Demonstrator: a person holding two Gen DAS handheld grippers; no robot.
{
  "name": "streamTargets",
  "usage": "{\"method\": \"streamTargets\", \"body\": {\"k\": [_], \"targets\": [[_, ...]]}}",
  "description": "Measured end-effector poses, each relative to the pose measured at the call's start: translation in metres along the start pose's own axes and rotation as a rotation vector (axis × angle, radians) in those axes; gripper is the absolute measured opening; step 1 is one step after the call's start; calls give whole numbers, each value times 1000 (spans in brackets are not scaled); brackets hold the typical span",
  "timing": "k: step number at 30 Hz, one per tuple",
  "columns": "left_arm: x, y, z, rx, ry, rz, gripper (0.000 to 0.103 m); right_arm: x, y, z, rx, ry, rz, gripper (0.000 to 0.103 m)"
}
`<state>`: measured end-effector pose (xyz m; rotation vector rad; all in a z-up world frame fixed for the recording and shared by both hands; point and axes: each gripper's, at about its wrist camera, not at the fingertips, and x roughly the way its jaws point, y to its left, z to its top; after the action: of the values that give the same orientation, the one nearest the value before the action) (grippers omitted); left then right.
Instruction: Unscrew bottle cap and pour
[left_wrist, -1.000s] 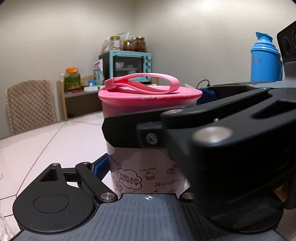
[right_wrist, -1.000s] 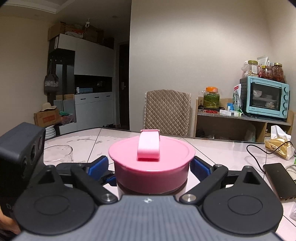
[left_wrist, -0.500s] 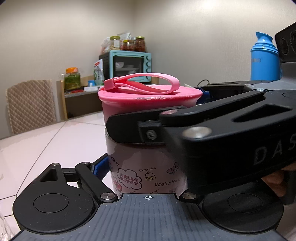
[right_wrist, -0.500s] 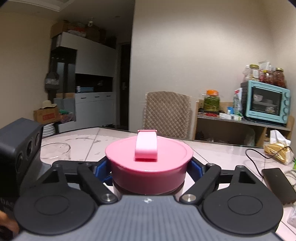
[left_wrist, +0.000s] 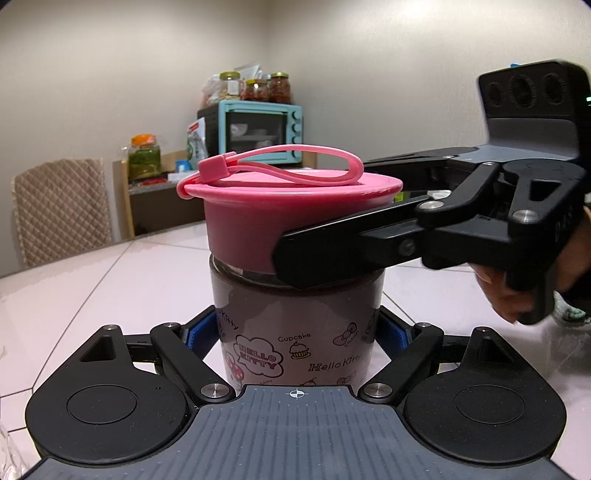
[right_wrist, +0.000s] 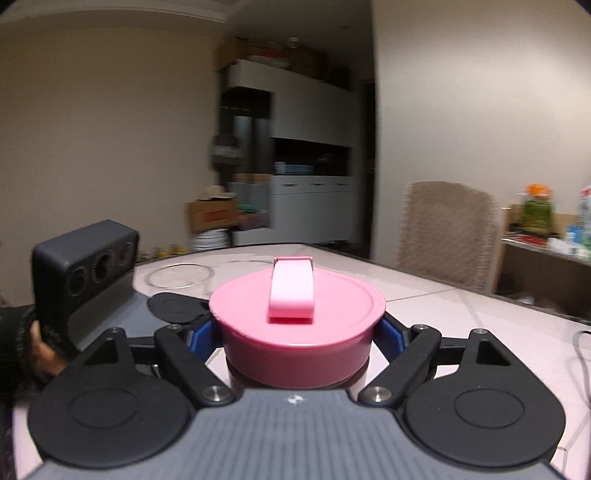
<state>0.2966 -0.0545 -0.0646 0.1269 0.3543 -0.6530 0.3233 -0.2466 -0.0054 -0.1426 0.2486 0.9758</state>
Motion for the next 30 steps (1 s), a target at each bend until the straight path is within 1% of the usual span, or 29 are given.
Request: {"method": "streamTargets", "body": {"k": [3, 6, 7, 8, 9, 17, 21, 30], "targets": [[0, -1, 0, 1, 0, 0, 90, -2, -5, 1, -7, -10, 33, 85], [-1, -2, 0, 1, 0, 0, 90, -4, -4, 3, -5, -17, 32, 86], [-1, -2, 0, 1, 0, 0, 90, -4, -3, 3, -2, -18, 29, 87], [-1, -3, 0, 1, 0, 0, 90, -5, 0, 4, 10, -18, -4, 98], [-2, -3, -1, 2, -1, 0, 90, -5, 3, 5, 26, -18, -44, 101], [-2, -3, -1, 1, -1, -1, 90, -15, 38, 10, 50, -24, -232, 101], [-2, -2, -1, 1, -1, -1, 90, -12, 58, 13, 69, -10, -361, 101], [-2, -1, 0, 2, -1, -1, 90, 2, 67, 5, 113, -22, -458, 100]]}}
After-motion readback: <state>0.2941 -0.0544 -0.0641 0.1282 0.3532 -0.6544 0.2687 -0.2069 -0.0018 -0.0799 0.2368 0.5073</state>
